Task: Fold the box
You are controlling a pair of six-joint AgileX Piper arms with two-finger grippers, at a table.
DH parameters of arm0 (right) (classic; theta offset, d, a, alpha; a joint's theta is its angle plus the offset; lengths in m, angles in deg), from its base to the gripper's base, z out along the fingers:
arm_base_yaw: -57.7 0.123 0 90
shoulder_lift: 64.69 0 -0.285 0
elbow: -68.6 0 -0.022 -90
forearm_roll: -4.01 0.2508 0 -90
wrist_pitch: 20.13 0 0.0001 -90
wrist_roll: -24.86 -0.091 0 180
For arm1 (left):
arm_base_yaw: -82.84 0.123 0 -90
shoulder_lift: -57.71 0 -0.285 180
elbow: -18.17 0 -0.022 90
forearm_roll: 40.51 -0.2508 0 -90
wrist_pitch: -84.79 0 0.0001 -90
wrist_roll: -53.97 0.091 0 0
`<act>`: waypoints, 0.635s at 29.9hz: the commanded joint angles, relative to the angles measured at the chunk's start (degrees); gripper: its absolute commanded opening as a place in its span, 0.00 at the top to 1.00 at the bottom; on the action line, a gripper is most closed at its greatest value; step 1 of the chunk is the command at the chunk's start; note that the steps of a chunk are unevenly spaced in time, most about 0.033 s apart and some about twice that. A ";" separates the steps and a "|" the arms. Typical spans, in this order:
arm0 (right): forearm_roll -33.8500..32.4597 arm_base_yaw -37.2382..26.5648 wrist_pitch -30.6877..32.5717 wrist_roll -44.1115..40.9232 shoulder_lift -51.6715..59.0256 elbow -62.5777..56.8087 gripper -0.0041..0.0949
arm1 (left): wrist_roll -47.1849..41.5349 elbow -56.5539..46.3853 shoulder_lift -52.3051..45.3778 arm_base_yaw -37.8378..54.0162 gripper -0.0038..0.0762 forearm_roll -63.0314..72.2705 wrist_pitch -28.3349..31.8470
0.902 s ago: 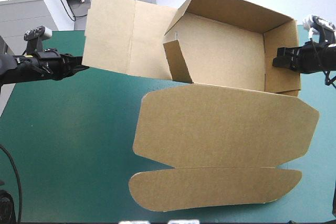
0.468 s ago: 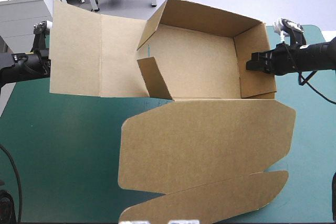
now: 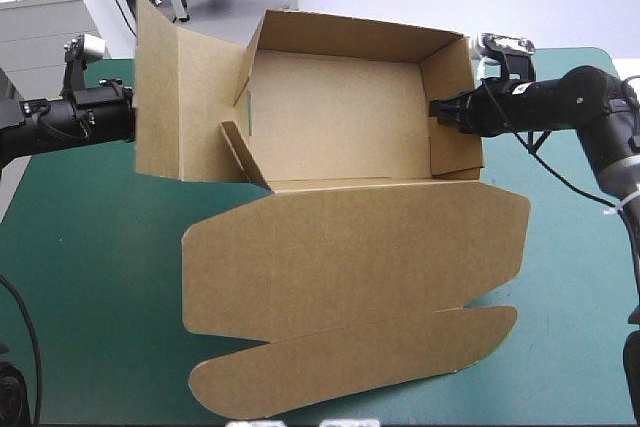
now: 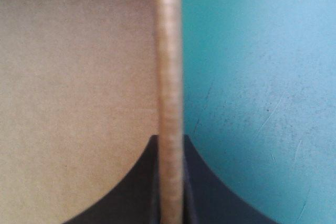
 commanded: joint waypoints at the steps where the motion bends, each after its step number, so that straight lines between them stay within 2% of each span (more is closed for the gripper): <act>1: -0.36 3.17 -5.60 -2.84 2.29 1.46 0.97 | -0.53 1.41 -2.01 -0.21 0.33 5.90 -3.87; 7: -0.56 5.47 -8.80 -5.70 0.60 1.46 0.97 | -0.53 1.41 -3.39 -0.21 0.39 5.35 -3.87; 14: -0.56 6.93 -9.84 -6.84 -1.71 1.46 0.97 | -0.53 1.41 -5.77 -0.21 0.39 2.57 -3.87; 19: -0.71 11.33 -14.06 -7.08 -2.86 1.46 0.97 | -1.40 1.41 -6.15 -0.31 0.39 0.38 -3.87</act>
